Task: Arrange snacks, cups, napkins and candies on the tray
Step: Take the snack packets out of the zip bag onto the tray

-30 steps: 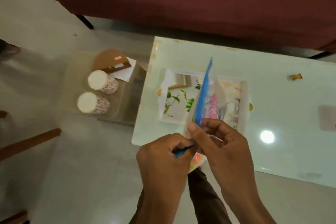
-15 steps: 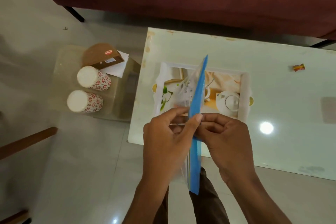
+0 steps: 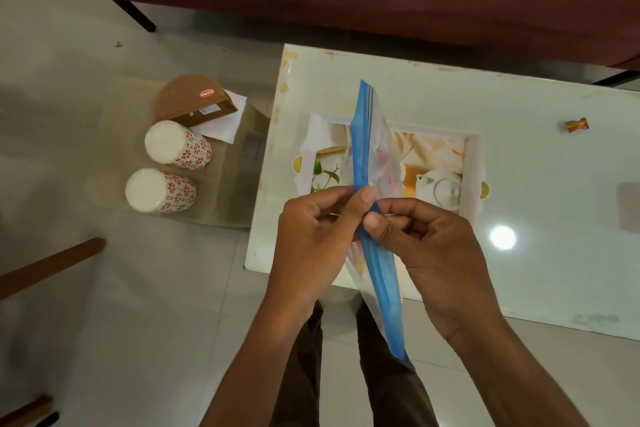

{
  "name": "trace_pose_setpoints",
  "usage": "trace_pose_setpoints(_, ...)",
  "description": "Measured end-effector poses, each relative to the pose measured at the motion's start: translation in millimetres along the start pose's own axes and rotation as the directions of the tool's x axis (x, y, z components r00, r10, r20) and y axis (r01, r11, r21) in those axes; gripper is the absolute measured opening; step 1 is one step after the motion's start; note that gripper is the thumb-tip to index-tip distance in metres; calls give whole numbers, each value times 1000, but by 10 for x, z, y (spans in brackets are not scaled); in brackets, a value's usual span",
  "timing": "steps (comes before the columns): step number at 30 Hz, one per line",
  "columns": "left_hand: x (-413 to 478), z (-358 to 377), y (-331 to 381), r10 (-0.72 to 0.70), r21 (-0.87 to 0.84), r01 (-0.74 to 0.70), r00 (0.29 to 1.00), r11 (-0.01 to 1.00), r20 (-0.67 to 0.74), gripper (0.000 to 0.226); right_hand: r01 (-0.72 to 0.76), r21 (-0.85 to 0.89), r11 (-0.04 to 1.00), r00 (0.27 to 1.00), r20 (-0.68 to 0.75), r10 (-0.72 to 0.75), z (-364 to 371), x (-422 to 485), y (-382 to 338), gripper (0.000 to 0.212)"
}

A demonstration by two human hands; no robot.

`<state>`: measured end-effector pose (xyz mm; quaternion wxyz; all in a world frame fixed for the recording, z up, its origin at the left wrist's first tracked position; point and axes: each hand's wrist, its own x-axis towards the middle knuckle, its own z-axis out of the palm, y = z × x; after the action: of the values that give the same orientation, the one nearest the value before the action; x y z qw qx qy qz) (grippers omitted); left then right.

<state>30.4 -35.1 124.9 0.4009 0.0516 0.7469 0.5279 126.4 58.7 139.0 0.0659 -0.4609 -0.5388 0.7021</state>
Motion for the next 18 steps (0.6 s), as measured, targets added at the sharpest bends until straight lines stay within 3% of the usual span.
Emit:
trace_pose_setpoints(6,45,9,-34,118,64,-116,993,991,-30,21,-30,17,999,999,-44,31,36,24,42,19)
trace_pose_setpoints(9,45,79,-28,188,212,-167,979,963,-82,18,108,-192,975,979,-148,-138,90,21,66,4)
trace_pose_setpoints(12,15,178,18,208,280,-179,975,943,-78,27,289,-413,864,906,-174,-387,134,35,70,5)
trace_pose_setpoints(18,80,193,46,309,370,-262,948,891,-73,18,353,-429,831,860,-201,-469,148,52,11,2)
